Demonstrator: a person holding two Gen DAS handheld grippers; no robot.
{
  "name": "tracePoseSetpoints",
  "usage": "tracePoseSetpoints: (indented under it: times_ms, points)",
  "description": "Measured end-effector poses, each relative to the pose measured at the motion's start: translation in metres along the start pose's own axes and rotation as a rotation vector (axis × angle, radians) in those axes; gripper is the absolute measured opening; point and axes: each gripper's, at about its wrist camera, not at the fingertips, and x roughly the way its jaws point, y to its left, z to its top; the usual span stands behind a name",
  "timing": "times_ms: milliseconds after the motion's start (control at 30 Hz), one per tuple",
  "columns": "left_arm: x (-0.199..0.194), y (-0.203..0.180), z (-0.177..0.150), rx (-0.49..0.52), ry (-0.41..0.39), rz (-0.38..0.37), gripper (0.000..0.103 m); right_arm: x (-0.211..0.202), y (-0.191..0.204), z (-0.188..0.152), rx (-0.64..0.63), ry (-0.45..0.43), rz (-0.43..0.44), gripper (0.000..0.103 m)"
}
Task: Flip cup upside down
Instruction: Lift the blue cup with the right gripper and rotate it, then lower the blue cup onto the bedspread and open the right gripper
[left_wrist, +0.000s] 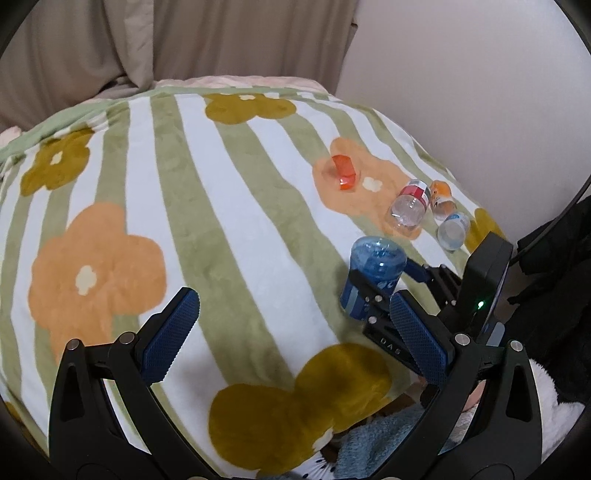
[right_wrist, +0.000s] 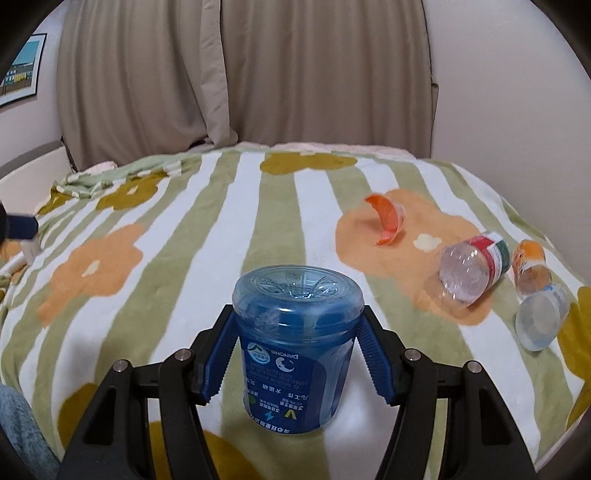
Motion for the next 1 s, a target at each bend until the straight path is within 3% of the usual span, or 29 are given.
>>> tracePoseSetpoints:
  times_ms: [467,900,933,1000]
  points:
    - [-0.002,-0.016,-0.005,0.035,-0.017,0.029,0.103,-0.014,0.007,-0.018,-0.032,0.072,-0.006,0.06]
    - [-0.006,-0.019,-0.003,0.033,-0.021,0.032,0.103,-0.018,0.008,-0.022,-0.022,0.073,-0.005,0.06]
    - [-0.005,-0.018,-0.003,0.033,-0.022,0.032,0.103,-0.017,0.006,-0.022,-0.01,0.076,0.004,0.062]
    - [-0.008,-0.018,-0.003,0.033,-0.025,0.033,0.103,-0.015,0.003,-0.024,0.023,0.09,0.007,0.078]
